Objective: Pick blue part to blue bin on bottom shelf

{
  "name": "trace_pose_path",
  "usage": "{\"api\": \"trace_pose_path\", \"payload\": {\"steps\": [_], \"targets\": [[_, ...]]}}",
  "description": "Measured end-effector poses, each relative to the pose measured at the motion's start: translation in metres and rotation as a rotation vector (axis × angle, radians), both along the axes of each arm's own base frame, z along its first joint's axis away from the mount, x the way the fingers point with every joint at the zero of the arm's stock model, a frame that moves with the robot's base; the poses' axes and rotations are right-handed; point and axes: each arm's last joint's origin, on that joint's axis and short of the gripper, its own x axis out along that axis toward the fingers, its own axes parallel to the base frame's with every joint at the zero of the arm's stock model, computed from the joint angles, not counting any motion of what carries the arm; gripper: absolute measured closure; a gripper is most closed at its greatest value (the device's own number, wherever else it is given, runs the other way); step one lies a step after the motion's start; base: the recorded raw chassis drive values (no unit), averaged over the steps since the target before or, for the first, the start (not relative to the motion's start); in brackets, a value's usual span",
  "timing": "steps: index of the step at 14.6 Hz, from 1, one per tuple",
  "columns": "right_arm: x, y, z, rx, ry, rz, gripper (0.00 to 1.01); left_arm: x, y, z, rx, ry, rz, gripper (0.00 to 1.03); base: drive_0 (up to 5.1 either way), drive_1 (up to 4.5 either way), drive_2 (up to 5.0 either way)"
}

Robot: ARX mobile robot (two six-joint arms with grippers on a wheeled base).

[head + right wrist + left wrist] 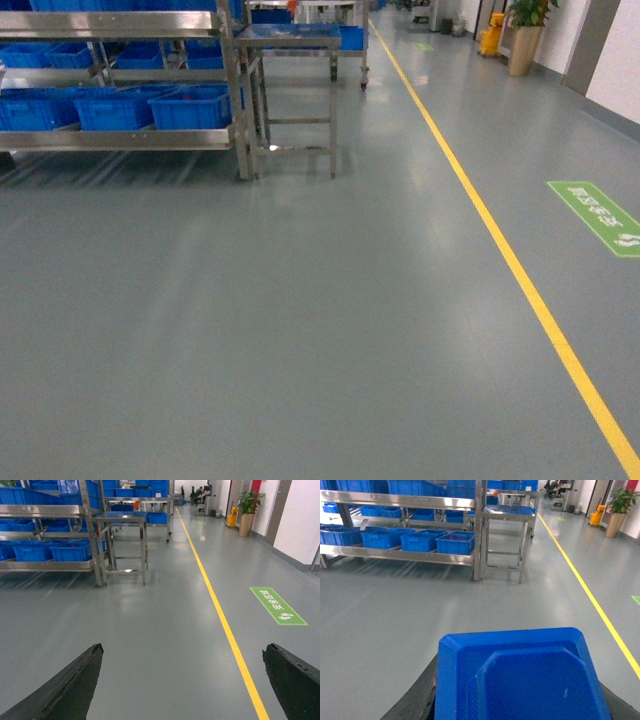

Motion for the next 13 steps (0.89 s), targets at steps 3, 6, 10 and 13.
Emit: {"api": "trace_pose_path", "payload": {"steps": [3, 6, 10, 13], "targets": [[0.0, 0.0, 0.0001, 0.0, -0.001, 0.0, 0.03, 0.0002, -0.0001, -0.0003, 0.001, 0.003, -0.001, 0.59, 0.0, 4.26, -4.2], [0.0, 0.0, 0.0001, 0.0, -0.002, 0.0, 0.03, 0.0002, -0.0001, -0.0006, 0.002, 0.005, -0.001, 0.59, 0.0, 4.21, -4.2], [0.0, 0.0, -0.0002, 0.0, 0.002, 0.0, 0.03, 0.0002, -0.0001, -0.0006, 0.002, 0.005, -0.001, 0.59, 0.0, 4.24, -4.2], [0.0, 0.0, 0.0003, 0.0, -0.003, 0.0, 0.03, 0.0002, -0.0001, -0.0002, 0.001, 0.002, -0.001, 0.59, 0.0, 4.24, -4.2]]}}
